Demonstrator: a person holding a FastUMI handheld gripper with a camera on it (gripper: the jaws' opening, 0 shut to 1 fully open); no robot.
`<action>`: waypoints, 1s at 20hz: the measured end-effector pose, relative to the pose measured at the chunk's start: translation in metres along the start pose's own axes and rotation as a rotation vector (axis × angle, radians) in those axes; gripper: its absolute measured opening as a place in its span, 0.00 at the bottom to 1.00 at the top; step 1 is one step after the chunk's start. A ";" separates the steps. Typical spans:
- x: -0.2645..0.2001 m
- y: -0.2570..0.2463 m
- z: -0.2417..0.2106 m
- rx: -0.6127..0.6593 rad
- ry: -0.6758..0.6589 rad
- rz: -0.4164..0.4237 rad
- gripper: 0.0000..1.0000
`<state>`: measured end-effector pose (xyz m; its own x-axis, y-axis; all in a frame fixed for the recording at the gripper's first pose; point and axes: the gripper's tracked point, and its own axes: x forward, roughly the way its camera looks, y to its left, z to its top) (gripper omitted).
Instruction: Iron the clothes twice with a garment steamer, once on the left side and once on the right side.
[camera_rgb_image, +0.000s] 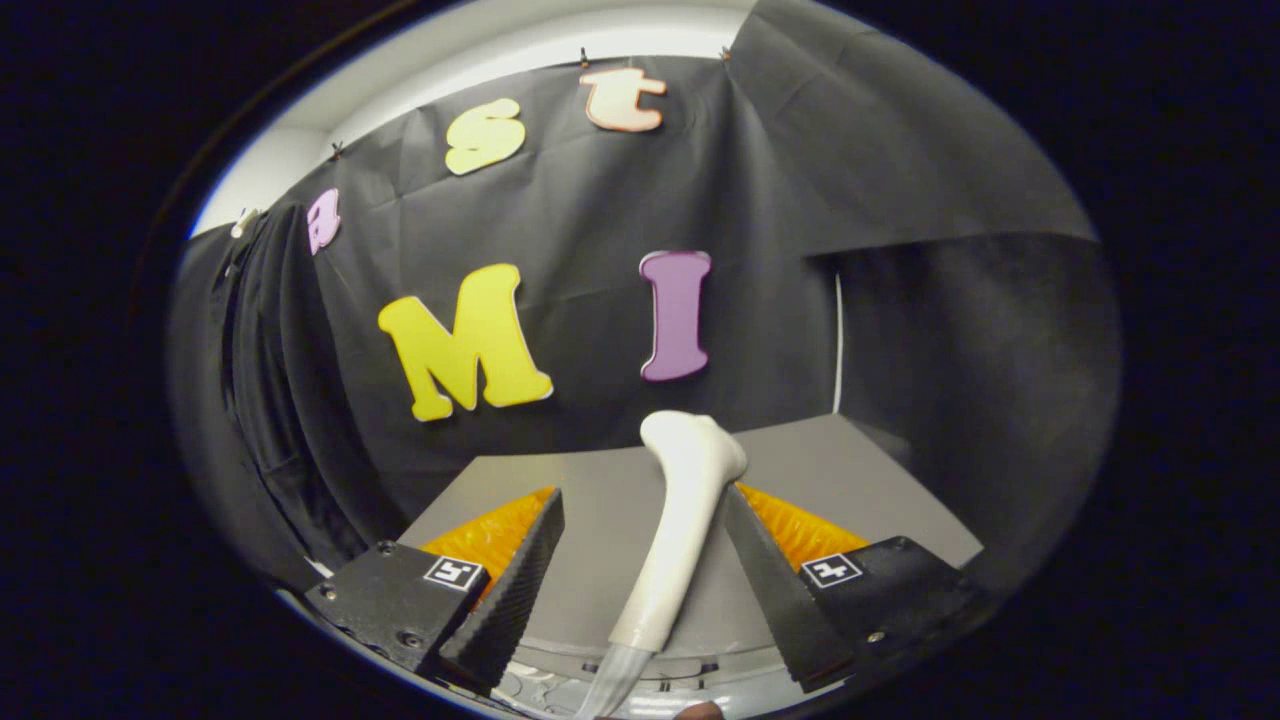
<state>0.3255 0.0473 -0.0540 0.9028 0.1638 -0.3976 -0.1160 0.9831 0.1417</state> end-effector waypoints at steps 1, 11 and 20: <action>0.012 -0.004 -0.004 -0.003 0.033 -0.005 1.00; 0.064 -0.047 -0.041 0.070 0.280 -0.137 0.92; 0.079 -0.043 -0.046 0.128 0.287 -0.234 0.50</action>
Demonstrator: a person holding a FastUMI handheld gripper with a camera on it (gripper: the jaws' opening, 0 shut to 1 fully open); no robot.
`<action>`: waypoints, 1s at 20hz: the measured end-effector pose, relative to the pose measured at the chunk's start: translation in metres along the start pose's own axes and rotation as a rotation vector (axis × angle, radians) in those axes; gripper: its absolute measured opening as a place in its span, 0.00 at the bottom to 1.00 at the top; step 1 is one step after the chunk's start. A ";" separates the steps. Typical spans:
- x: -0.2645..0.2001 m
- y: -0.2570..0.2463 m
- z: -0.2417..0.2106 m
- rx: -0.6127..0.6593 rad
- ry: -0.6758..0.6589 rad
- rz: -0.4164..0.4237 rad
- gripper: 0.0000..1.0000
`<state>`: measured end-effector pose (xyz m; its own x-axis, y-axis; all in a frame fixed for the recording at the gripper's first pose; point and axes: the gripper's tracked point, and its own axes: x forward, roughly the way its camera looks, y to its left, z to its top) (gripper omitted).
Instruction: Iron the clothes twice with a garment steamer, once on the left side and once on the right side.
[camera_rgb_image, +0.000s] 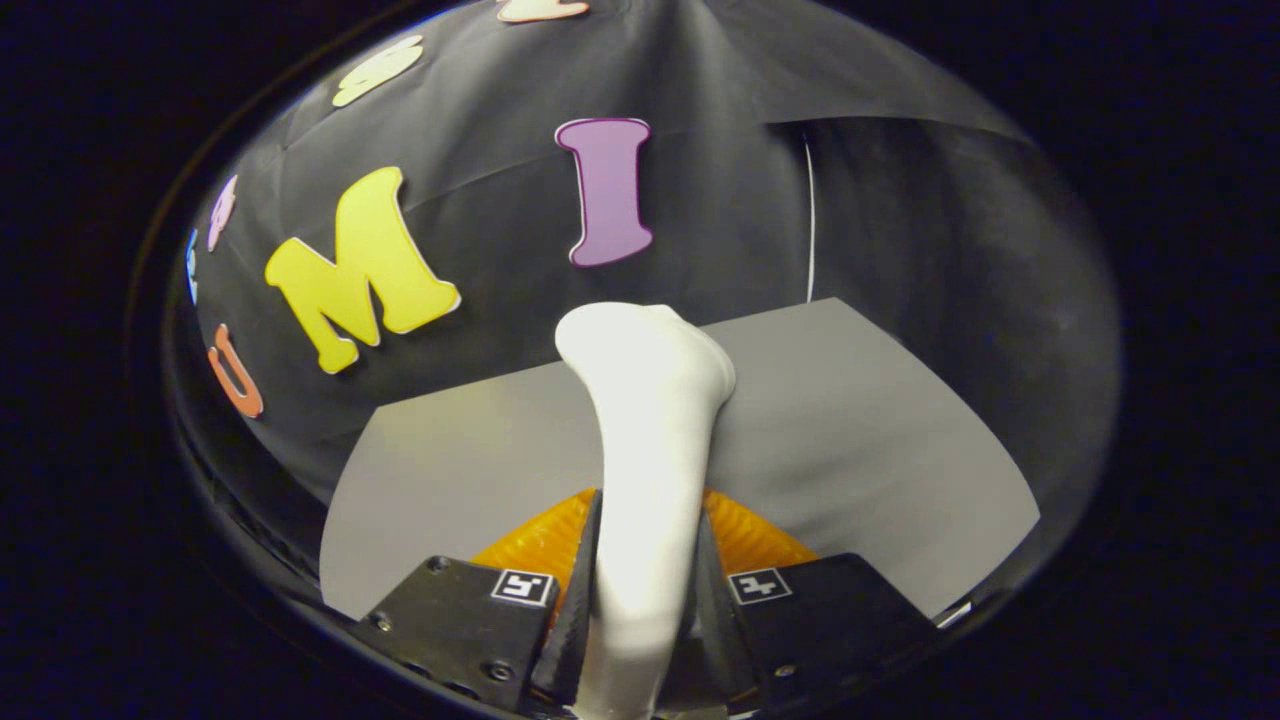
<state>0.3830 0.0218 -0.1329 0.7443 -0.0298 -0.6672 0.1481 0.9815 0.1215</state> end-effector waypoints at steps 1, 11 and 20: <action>-0.004 0.002 -0.001 0.026 0.006 -0.006 0.47; -0.126 0.075 0.017 0.121 -0.320 0.215 0.39; -0.249 0.181 -0.015 0.204 -0.412 0.526 0.39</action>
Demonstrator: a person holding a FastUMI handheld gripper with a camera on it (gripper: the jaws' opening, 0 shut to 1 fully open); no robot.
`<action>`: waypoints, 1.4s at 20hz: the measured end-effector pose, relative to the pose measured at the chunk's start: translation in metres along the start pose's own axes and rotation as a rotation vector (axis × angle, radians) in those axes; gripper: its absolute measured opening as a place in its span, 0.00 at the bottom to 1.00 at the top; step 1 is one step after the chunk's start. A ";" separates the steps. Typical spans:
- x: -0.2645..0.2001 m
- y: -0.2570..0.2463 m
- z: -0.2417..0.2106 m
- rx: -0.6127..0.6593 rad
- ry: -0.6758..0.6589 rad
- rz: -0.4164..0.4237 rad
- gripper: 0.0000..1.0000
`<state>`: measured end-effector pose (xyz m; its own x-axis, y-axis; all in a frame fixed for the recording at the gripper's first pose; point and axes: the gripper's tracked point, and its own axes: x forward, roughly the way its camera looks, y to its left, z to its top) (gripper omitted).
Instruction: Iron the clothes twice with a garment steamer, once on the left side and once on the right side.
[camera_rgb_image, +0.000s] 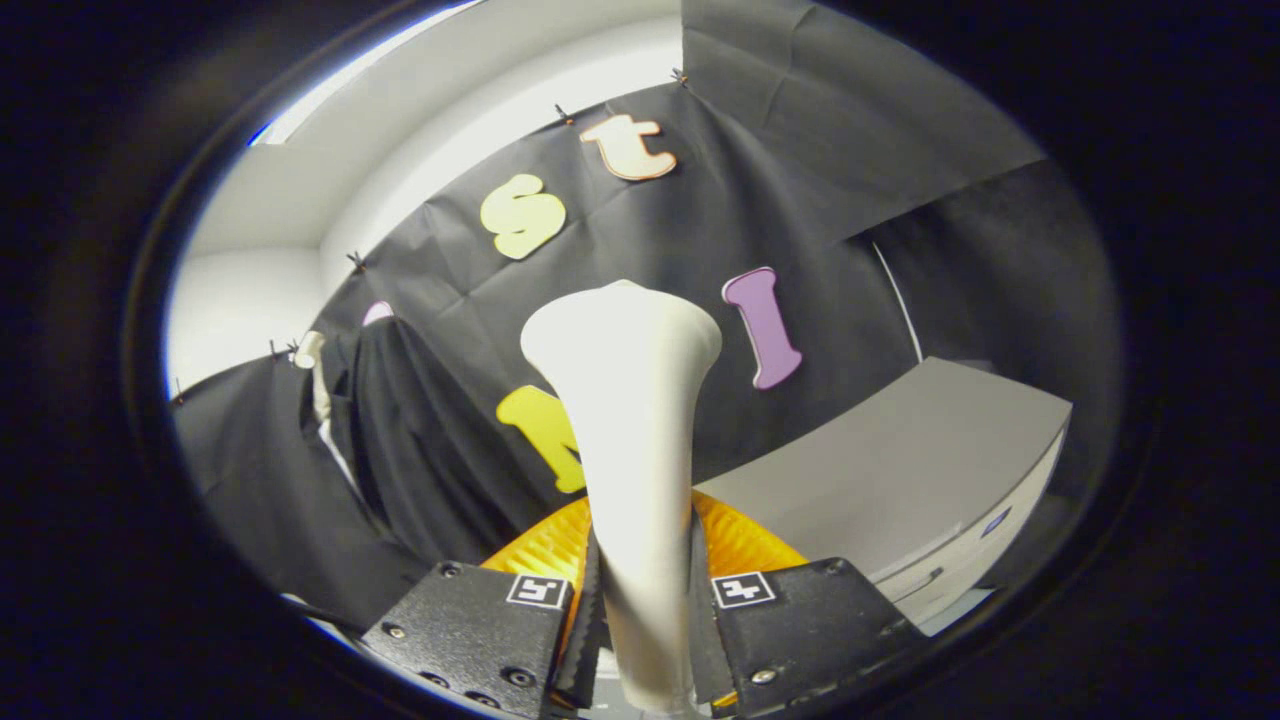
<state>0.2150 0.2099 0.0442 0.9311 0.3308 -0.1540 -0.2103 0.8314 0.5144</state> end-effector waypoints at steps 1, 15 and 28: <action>-0.009 0.016 -0.004 0.019 -0.011 0.033 0.39; -0.063 0.206 -0.009 -0.132 -0.202 0.152 0.37; 0.009 0.310 0.011 -0.367 -0.338 0.195 0.37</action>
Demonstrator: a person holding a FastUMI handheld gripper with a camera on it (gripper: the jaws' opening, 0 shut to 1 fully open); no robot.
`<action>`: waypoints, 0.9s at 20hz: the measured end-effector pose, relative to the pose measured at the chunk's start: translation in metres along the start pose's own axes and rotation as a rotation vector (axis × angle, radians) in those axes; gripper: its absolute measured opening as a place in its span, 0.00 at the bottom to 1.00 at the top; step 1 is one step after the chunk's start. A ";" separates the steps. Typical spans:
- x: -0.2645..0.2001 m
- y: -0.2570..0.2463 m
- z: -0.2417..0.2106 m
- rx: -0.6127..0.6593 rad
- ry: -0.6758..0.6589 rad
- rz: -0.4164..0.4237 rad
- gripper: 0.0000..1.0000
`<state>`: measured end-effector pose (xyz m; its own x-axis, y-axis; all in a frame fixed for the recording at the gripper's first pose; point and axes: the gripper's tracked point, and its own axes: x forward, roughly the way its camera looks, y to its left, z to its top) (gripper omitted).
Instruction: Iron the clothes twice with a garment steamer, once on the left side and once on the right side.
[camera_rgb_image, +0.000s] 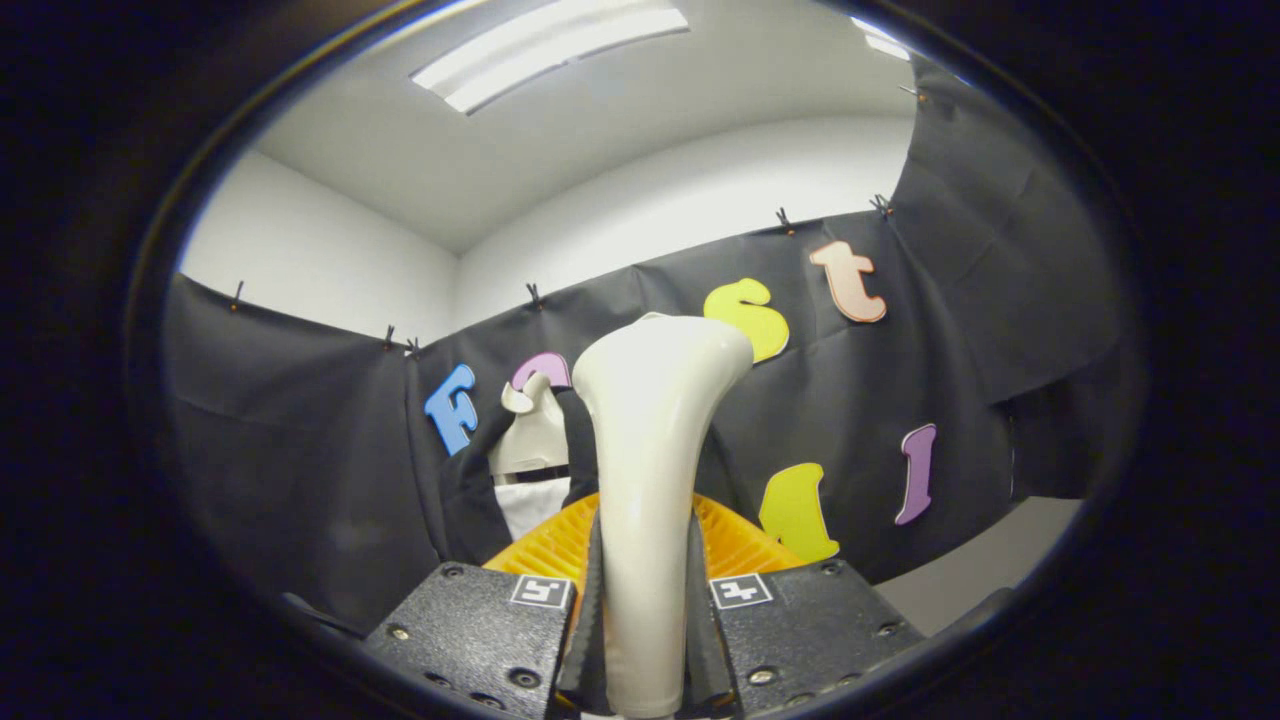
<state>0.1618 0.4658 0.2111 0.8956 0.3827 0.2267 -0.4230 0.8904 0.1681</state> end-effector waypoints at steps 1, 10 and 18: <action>0.004 0.001 -0.001 -0.021 -0.012 -0.006 0.37; 0.032 0.013 -0.033 -0.092 0.022 -0.011 0.37; 0.025 0.007 -0.089 -0.032 0.149 0.004 0.37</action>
<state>0.1932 0.5033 0.1329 0.9052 0.4169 0.0825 -0.4246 0.8950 0.1367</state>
